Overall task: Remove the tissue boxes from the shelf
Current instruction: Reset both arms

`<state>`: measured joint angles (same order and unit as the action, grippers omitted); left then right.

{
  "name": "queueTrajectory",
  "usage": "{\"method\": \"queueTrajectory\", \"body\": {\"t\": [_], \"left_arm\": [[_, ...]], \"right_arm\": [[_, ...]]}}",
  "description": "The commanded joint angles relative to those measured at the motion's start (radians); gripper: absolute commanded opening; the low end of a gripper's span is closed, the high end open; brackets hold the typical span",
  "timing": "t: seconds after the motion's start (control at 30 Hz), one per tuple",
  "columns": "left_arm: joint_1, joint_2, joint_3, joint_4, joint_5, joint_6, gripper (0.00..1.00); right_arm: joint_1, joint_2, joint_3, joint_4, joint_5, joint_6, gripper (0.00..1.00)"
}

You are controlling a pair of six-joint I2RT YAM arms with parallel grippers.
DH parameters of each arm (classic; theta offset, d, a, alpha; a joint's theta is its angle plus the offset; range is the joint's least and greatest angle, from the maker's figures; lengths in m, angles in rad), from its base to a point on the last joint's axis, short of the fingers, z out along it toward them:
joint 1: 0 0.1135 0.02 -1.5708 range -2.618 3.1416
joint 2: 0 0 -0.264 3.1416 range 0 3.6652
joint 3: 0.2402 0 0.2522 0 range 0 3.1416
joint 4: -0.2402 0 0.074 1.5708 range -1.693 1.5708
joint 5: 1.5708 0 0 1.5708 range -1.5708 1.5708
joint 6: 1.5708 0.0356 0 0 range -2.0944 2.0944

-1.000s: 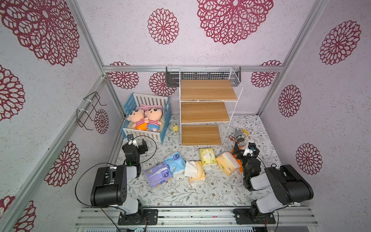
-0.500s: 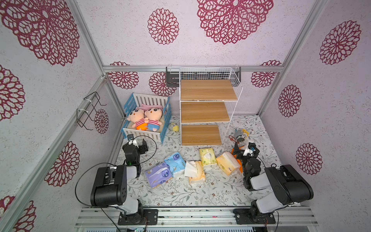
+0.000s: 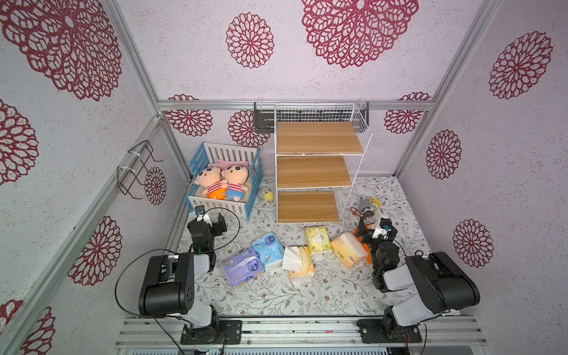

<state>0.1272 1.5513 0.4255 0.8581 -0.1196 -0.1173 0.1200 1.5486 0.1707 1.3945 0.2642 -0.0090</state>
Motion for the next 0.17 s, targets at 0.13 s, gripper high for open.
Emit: {"method": "queueTrajectory", "body": {"t": [0.13], "left_arm": [[0.011,-0.003,0.005,-0.005,0.018,-0.005,0.97]], "right_arm": [[-0.006,-0.004,0.008,0.022,-0.006,-0.013,0.99]]}}
